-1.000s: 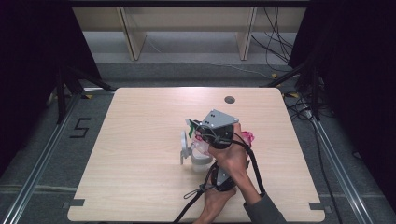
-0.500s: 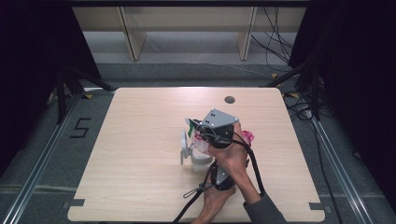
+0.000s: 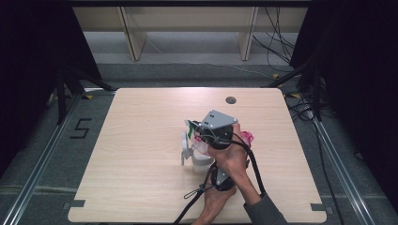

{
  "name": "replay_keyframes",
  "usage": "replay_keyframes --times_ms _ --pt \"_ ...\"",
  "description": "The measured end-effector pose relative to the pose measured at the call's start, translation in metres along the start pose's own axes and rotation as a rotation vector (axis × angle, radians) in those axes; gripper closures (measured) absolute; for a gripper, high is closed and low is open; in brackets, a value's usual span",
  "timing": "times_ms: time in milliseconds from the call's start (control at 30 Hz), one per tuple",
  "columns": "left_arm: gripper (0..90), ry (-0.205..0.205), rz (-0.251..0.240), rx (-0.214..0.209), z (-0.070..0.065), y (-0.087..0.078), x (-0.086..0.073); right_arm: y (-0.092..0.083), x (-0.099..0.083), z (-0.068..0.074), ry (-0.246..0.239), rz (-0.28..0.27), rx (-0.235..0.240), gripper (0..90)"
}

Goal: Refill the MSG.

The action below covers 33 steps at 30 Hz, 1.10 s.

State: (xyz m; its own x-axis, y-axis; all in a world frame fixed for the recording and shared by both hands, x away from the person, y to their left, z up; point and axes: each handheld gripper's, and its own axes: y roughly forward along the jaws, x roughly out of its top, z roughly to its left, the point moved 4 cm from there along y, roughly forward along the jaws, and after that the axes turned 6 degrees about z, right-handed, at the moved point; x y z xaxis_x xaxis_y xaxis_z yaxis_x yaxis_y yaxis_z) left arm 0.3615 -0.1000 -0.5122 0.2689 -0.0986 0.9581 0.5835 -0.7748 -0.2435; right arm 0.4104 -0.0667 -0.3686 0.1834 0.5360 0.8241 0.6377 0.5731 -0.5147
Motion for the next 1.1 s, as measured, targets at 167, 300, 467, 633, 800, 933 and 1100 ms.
replay_keyframes --times_ms 167,300,467,633,800,933,1100 --pt "76.7 0.051 0.008 0.026 0.0054 -0.0008 0.0003 0.0015 -0.0004 0.0012 -0.019 0.008 0.003 89.4" --pt "76.7 0.053 0.007 0.036 0.0052 -0.0017 0.0001 0.0012 -0.0009 0.0015 -0.014 0.008 -0.003 89.4" --pt "76.6 0.044 0.009 0.035 0.0060 -0.0021 -0.0004 0.0040 -0.0022 0.0029 -0.009 0.018 -0.002 89.4" --pt "76.6 -0.008 0.005 -0.005 0.0002 -0.0011 -0.0010 0.0018 -0.0007 0.0012 -0.020 0.004 -0.002 89.4" --pt "76.7 0.029 -0.004 0.028 0.0048 -0.0017 0.0003 0.0034 -0.0012 0.0014 -0.027 0.006 -0.004 89.4" --pt "76.6 0.034 0.000 0.032 0.0053 -0.0017 0.0002 0.0020 -0.0003 0.0015 -0.029 0.000 0.003 89.4" --pt "76.7 0.049 0.014 0.032 0.0065 -0.0021 -0.0005 0.0030 -0.0019 0.0014 -0.014 0.007 0.010 89.4"
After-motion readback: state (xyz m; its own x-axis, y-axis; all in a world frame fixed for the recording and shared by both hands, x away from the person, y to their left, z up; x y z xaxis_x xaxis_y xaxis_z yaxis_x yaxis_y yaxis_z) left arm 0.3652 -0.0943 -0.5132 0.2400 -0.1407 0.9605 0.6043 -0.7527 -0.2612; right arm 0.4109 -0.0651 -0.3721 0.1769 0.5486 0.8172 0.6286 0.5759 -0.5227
